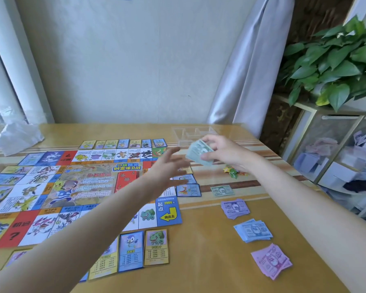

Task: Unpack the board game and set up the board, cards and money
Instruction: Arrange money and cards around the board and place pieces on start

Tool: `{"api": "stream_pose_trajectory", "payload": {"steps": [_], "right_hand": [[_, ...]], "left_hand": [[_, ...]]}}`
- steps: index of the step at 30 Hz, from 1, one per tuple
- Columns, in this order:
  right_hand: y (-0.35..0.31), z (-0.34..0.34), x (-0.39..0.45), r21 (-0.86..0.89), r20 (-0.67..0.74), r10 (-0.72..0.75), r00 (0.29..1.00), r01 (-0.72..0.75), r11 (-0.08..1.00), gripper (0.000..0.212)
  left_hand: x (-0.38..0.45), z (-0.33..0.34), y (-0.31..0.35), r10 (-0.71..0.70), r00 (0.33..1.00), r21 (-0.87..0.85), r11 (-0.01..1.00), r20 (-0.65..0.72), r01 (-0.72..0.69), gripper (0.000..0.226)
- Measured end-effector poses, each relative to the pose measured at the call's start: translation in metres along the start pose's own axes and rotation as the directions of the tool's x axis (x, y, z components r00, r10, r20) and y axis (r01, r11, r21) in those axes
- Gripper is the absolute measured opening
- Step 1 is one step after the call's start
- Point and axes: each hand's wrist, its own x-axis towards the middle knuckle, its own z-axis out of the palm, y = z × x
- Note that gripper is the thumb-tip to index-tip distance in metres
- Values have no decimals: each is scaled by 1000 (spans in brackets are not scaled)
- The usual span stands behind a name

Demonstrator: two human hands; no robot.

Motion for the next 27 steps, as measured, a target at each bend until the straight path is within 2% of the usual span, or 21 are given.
{"api": "stream_pose_trajectory", "payload": {"steps": [1, 2, 3, 5, 9, 11, 14, 15, 17, 19, 21, 25, 27], "right_hand": [[-10, 7, 1, 21, 65, -35, 997, 34, 999, 34], [-17, 15, 3, 5, 118, -71, 990, 71, 997, 34], [-24, 22, 4, -26, 158, -99, 983, 104, 994, 33], [-32, 31, 9, -115, 219, -132, 967, 160, 980, 30], [-34, 32, 14, -195, 234, -136, 963, 183, 964, 22], [-29, 25, 12, -244, 205, -98, 974, 148, 958, 19], [-7, -2, 6, -464, 201, 88, 976, 16, 886, 17], [3, -12, 2, -552, 197, 173, 965, -37, 833, 18], [26, -22, -5, -663, 178, 321, 930, -128, 737, 1], [43, -23, -10, -691, 150, 370, 917, -171, 702, 20], [50, -18, -12, -698, 135, 361, 923, -170, 695, 30], [56, -10, -11, -768, 104, 323, 941, -130, 627, 38], [62, -9, -7, -764, 103, 286, 953, -108, 637, 38]], "left_hand": [[0, -5, 6, -88, 995, -254, 962, 47, 97, 37], [-2, -10, 11, -126, 986, -389, 908, 105, 158, 31], [-3, -15, 14, -131, 980, -441, 879, 148, 184, 28], [-7, -22, 16, -107, 978, -438, 882, 177, 176, 26], [-8, -23, 16, -78, 991, -370, 922, 106, 112, 24], [-5, -16, 13, -69, 995, -252, 964, 68, 84, 22], [0, -3, 7, -29, 999, 131, 991, 31, 25, 31], [4, 0, 3, -2, 999, 257, 966, 34, -7, 31], [12, 4, -4, 85, 995, 510, 854, 54, -100, 28], [20, 14, -11, 150, 984, 701, 693, 94, -172, 30], [26, 28, -16, 158, 978, 781, 591, 135, -204, 32], [39, 54, -26, 107, 972, 849, 474, 208, -234, 40], [43, 62, -32, 92, 970, 869, 432, 224, -242, 42]]}}
